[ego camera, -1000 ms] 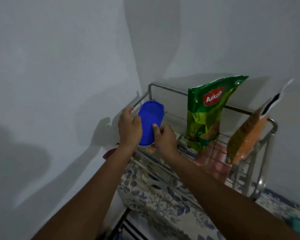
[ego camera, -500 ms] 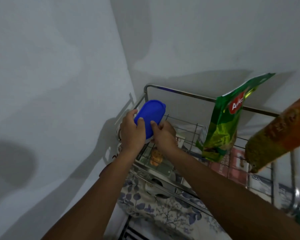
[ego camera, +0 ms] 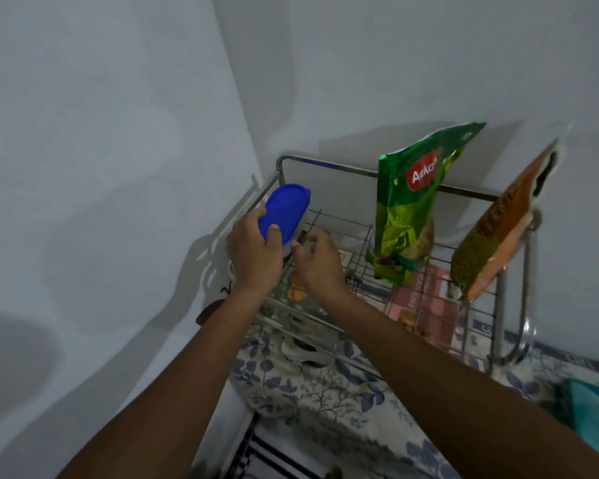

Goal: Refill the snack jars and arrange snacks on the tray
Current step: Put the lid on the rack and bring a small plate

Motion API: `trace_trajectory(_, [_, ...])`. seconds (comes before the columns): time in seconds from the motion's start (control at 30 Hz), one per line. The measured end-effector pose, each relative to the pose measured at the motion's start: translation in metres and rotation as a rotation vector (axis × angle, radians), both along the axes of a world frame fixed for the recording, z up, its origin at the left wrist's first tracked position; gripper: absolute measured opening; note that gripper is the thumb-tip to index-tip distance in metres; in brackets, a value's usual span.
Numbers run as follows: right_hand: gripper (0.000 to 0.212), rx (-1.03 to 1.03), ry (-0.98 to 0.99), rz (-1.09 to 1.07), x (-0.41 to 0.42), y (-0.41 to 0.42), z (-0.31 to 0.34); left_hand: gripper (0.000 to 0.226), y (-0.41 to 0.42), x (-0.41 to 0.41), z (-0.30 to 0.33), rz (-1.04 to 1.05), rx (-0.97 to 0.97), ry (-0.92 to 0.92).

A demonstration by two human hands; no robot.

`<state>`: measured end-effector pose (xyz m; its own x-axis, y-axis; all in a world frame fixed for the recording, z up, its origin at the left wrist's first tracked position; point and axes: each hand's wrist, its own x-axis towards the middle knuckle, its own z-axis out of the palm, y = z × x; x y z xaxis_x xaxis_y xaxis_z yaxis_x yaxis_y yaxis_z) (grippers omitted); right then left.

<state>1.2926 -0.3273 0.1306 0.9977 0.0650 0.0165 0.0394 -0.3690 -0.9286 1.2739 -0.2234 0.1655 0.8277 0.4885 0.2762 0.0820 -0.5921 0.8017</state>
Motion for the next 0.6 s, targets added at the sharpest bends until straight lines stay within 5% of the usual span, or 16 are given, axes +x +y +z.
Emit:
trace_trajectory(0.33, [0.043,-0.133,-0.291,0.131,-0.118,-0.070,-0.025,0.040,-0.065,-0.120,-0.028,-0.015,0.011,0.043])
trace_trajectory(0.6, [0.041,-0.167,-0.256,0.178,-0.172,-0.106,-0.041,0.037,-0.086,-0.171,-0.038,-0.045,0.059,0.061])
